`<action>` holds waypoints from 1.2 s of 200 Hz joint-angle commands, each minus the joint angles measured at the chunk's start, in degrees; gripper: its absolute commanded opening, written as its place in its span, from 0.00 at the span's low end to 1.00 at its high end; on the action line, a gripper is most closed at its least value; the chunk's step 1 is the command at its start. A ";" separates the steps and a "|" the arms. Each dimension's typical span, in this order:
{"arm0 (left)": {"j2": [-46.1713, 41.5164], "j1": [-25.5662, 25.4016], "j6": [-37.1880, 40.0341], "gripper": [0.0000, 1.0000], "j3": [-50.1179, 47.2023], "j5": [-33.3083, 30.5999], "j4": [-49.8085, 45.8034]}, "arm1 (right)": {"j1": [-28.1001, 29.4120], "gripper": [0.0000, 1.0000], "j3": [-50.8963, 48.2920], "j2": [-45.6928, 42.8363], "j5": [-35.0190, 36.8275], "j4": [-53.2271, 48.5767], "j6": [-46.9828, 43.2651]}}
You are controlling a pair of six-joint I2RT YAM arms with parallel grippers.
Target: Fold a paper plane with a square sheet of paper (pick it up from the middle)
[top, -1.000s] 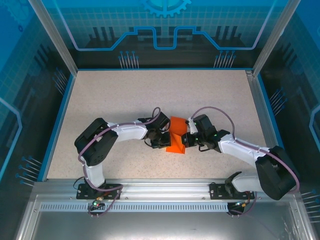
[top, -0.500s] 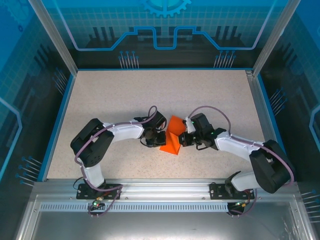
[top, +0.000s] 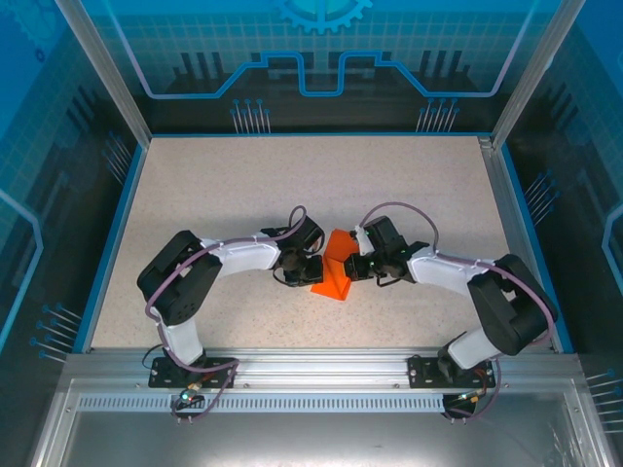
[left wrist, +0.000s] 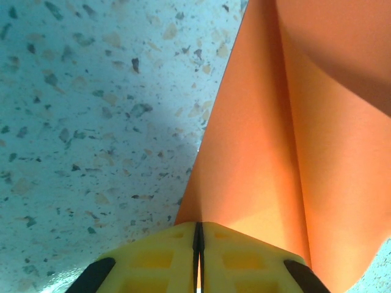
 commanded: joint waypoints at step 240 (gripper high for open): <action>0.95 0.37 1.63 0.12 0.14 0.23 -2.94 | 2.22 0.03 3.95 2.54 6.77 -5.48 -3.47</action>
